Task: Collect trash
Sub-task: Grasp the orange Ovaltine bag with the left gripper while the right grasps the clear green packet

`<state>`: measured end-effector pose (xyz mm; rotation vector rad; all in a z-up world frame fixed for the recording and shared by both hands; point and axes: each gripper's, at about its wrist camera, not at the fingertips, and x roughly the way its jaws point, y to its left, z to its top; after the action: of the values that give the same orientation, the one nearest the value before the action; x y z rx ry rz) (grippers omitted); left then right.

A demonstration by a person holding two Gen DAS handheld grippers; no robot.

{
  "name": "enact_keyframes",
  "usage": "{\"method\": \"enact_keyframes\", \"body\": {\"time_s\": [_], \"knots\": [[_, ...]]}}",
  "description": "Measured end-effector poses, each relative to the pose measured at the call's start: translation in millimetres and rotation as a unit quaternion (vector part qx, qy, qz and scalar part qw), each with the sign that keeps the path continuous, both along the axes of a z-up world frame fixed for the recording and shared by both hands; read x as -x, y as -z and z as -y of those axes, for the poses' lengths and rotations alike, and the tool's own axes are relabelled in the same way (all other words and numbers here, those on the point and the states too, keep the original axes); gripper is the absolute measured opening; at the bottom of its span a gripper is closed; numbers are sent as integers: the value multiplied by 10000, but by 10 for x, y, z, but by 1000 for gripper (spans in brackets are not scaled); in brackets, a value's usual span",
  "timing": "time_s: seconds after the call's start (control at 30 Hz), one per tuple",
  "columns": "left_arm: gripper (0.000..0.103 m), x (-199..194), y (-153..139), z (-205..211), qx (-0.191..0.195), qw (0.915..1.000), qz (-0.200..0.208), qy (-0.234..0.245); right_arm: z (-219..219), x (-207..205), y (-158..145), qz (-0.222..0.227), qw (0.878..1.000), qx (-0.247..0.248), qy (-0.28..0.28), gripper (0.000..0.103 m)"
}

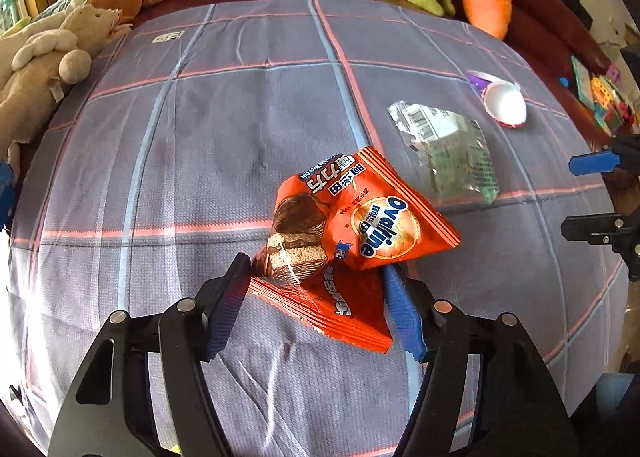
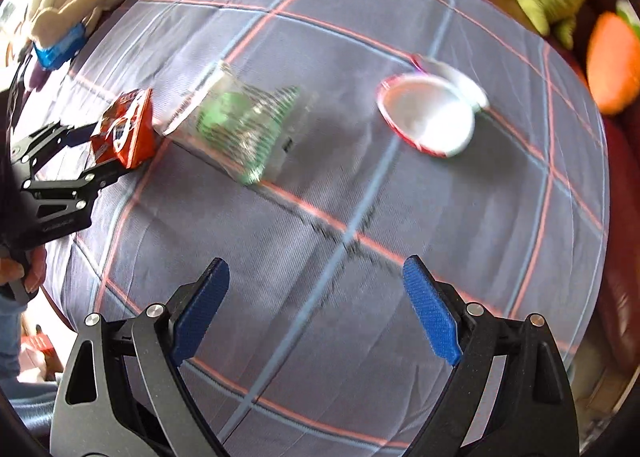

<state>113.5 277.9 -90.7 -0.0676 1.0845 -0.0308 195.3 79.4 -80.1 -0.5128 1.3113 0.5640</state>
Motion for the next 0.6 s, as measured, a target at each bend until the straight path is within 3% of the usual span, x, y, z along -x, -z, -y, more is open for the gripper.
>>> {"method": "enact_keyframes", "body": {"time_s": [0.17,0.33,0.6], "knots": [[67,-140,-36,-248,118,9996,-3,-267,-458,-148,-2,164,9959,75,-891,85],[67,-151,-62,-351,167,9991,-14,-380,-858,-225,91,232,9824,234,-1838,85],[67,-152,-61,-378,150,9988,-38,-465,-1079,-283,364,76,9702,303,-2403,85]]}}
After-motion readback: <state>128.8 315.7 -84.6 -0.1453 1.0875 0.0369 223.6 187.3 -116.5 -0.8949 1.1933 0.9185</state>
